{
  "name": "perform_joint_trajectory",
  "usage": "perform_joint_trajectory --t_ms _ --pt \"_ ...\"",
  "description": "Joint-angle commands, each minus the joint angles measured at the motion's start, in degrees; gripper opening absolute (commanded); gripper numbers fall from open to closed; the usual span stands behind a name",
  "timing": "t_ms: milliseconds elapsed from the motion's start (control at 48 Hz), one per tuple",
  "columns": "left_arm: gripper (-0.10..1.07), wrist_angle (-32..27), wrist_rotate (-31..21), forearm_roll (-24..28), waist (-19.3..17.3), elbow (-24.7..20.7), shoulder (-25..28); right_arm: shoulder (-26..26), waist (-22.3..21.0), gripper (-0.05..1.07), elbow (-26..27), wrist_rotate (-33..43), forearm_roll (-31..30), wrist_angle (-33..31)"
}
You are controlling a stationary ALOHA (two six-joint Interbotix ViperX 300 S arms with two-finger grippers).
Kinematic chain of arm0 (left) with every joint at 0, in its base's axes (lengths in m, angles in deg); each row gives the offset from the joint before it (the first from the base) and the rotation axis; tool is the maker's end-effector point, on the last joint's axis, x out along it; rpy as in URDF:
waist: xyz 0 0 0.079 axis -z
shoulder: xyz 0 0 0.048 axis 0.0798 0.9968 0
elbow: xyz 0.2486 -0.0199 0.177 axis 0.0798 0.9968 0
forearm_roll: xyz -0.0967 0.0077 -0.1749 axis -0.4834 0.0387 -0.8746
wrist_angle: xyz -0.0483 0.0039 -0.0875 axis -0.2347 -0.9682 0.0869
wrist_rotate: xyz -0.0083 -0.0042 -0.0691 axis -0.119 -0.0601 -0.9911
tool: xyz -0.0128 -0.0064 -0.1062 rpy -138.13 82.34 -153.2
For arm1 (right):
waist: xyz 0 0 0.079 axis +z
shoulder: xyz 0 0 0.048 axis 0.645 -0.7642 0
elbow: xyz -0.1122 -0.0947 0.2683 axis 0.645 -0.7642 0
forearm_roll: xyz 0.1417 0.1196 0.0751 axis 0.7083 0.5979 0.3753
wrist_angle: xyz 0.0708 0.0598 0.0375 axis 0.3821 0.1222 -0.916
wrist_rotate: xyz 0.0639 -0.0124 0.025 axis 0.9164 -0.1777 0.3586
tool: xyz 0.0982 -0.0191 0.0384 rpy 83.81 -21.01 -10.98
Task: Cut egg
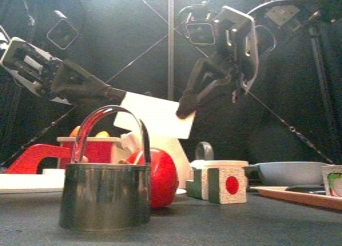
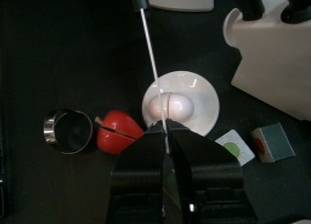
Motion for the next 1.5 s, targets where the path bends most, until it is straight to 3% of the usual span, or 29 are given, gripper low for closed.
perform_joint_trajectory --t_ms 0,312,1479 --pt "0.39 -1.0 0.1 -0.4 0.4 -0.4 0.4 1.1 -0.4 0.37 0.7 0.2 -0.3 -0.3" --pt "0.39 -5.4 0.2 -2.0 0.6 -1.1 2.8 -1.8 -0.3 0.37 1.1 0.2 0.4 0.0" --pt "0.39 -7.8 0.3 -4.0 0.4 -1.2 3.1 -4.1 0.2 0.37 2.3 0.3 0.5 0.3"
